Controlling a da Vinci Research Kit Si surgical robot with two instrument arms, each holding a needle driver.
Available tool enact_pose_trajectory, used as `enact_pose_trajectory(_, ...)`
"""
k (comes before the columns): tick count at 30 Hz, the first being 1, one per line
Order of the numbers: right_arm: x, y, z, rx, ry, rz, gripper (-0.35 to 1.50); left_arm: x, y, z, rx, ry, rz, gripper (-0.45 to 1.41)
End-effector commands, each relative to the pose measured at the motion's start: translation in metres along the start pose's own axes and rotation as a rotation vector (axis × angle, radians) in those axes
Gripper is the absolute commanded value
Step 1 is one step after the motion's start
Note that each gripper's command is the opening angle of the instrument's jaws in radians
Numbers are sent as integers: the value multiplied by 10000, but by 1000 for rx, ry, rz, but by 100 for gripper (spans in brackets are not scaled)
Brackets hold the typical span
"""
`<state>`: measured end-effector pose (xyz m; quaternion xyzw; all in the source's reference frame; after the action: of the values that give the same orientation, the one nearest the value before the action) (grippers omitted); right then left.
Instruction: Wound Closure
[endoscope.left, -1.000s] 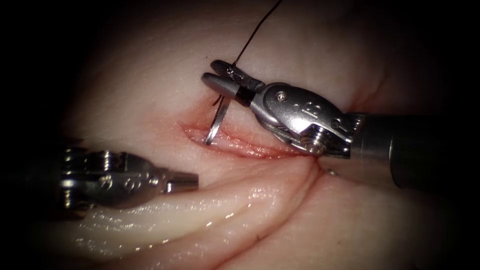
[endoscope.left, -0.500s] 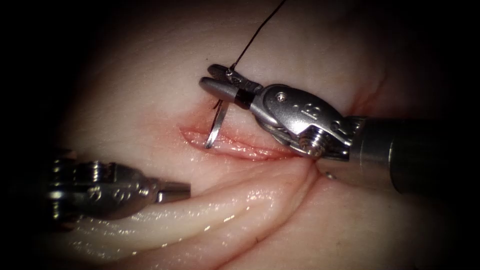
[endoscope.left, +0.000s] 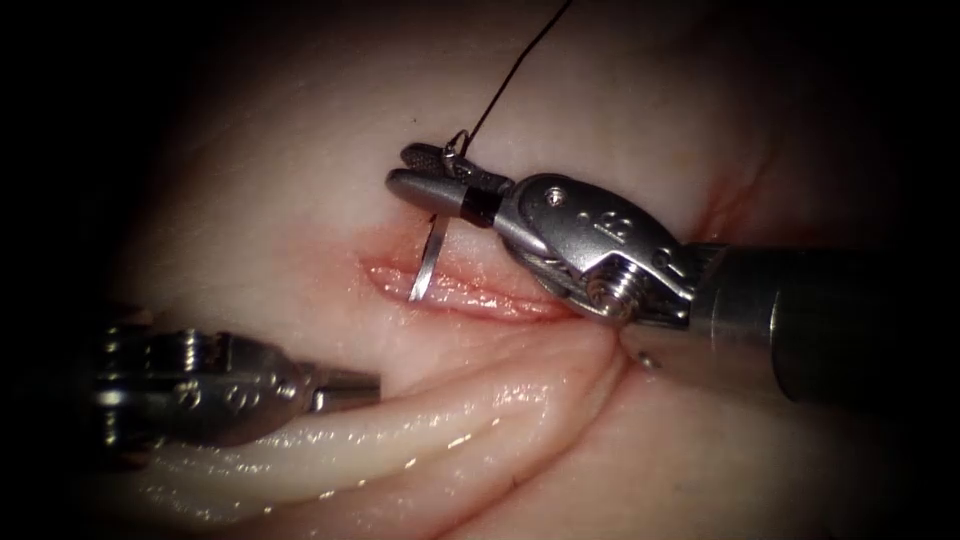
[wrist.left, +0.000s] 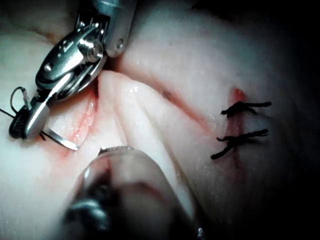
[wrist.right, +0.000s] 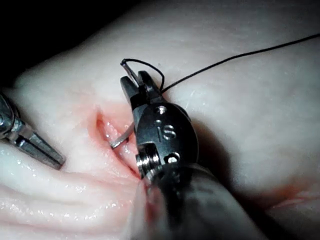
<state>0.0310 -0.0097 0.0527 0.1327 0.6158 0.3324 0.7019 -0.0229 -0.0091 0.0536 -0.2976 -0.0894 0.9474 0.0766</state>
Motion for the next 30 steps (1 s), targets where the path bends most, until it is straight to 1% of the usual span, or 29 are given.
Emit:
enact_pose_trajectory(1, 0, 1, 8, 3, -2, 24, -35, 1, 0, 7, 0, 1, 1, -45)
enact_pose_trajectory(6, 1, 4, 9, -6, 19, 99, -35, 0, 5, 12, -3, 3, 3, -45)
enact_pose_trajectory(12, 1, 4, 10, -48, 19, 131, -35, -1, 7, 15, -7, 4, 4, -45)
enact_pose_trajectory(15, 1, 3, 11, -48, 24, 161, -35, -1, 7, 15, -7, 4, 4, -45)
enact_pose_trajectory(23, 0, -3, 10, -32, -2, 348, -35, -4, 3, 19, -6, 5, 8, -45)
enact_pose_trajectory(24, 0, -5, 10, -17, -6, 382, -35, -5, 3, 21, -5, 5, 10, -45)
enact_pose_trajectory(30, 1, -11, 11, 15, -16, 451, -35, -6, 4, 21, -6, 7, 10, -45)
